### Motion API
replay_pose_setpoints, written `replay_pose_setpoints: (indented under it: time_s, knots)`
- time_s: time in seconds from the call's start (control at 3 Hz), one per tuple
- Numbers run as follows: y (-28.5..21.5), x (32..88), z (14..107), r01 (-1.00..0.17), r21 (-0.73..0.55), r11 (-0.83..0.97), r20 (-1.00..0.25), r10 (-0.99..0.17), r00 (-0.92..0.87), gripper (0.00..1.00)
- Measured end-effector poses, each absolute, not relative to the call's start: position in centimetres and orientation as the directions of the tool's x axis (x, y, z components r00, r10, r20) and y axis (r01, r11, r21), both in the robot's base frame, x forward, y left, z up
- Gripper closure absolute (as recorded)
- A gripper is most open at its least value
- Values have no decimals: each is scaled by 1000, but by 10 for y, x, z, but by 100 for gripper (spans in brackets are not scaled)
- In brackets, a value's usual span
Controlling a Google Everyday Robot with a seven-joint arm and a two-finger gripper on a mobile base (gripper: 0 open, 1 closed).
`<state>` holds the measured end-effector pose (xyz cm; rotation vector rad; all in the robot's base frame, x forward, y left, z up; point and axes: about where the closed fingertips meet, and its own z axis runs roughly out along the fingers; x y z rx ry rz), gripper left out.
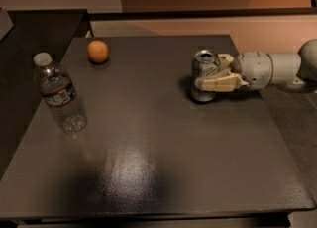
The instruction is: Place 7up can upright
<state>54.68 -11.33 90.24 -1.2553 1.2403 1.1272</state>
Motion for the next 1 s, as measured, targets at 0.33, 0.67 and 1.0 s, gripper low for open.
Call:
replay_pose_setpoints:
  time_s: [0.33, 0.67, 1.0]
  knots:
    - [-111, 547, 903, -999, -42, 22, -997, -66, 41, 12]
    - [-108, 547, 903, -999, -42, 18, -997, -65, 41, 0]
    - [-108, 547, 903, -999, -42, 18, -997, -65, 41, 0]
